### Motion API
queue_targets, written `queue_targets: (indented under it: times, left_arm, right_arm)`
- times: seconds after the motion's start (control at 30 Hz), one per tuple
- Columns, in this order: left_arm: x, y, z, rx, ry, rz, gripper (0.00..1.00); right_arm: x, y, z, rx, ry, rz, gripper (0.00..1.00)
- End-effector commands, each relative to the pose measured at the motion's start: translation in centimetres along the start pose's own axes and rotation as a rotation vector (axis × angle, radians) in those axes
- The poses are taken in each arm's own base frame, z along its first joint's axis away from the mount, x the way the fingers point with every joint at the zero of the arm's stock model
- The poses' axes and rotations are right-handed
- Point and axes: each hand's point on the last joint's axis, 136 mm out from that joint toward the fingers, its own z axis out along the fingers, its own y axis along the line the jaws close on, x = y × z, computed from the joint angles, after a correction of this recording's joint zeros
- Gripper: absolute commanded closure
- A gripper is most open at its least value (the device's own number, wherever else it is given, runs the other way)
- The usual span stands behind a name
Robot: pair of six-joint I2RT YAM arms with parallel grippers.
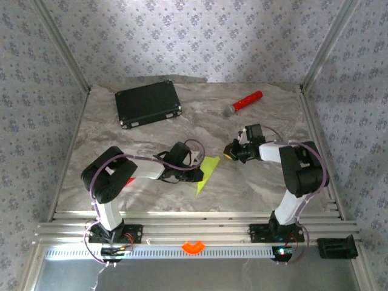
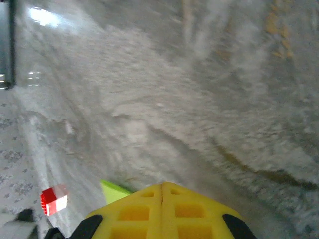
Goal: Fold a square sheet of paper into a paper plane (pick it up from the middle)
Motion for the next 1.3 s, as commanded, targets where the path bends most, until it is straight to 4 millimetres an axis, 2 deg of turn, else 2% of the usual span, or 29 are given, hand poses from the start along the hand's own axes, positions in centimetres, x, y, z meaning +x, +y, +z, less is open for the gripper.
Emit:
queue_targets:
  times: [0.0,0.1,0.23,0.4,0.57,0.77,0.9,1.0,1.1,1.27]
  left_arm:
    - [6.6,5.9,0.3,-0.204,0.189,-0.137,1.0]
    - [6.4,5.8,0.4,-0.206,0.19,-0.136,1.0]
    - [6.3,5.8,0.5,-0.207,0.193,-0.138,1.0]
    - [6.2,5.7,0.5,-0.204,0.191,-0.137,1.0]
    - [6.3,5.6,0.4,-0.199,0.197,-0.132,1.0]
    - [6.4,5.7,0.4,-0.2,0.199,-0.133,1.0]
    - [6.3,5.5,0.5,-0.194,0.195,-0.131,1.0]
    - [6.3,5.4,0.4,-0.193,0.195,-0.131,1.0]
    - [6.0,5.1,0.4,-0.186,0.192,-0.128,1.0]
    - [5.4,4.6,0.3,-0.178,0.181,-0.122,1.0]
  right_arm:
    - [0.4,3.3,-1.3,-0.045,-0.022,-0.084,1.0]
    - [2.1,4.3,-0.5,-0.056,0.005,-0.102,1.0]
    - [5.4,5.2,2.3,-0.074,0.098,-0.124,1.0]
    - [7.1,2.1,4.4,0.018,0.141,-0.092,1.0]
    - [6.6,-0.8,4.6,0.02,0.133,-0.032,1.0]
    - [2.9,-2.3,3.2,-0.01,0.061,0.02,1.0]
    - [1.1,-1.6,2.1,-0.045,0.034,0.015,1.0]
    - [0.3,0.0,0.8,-0.07,0.004,-0.019,1.0]
    - [0.8,1.7,0.0,-0.075,-0.006,-0.067,0.98]
    - [4.1,2.5,1.7,-0.069,0.069,-0.097,0.96]
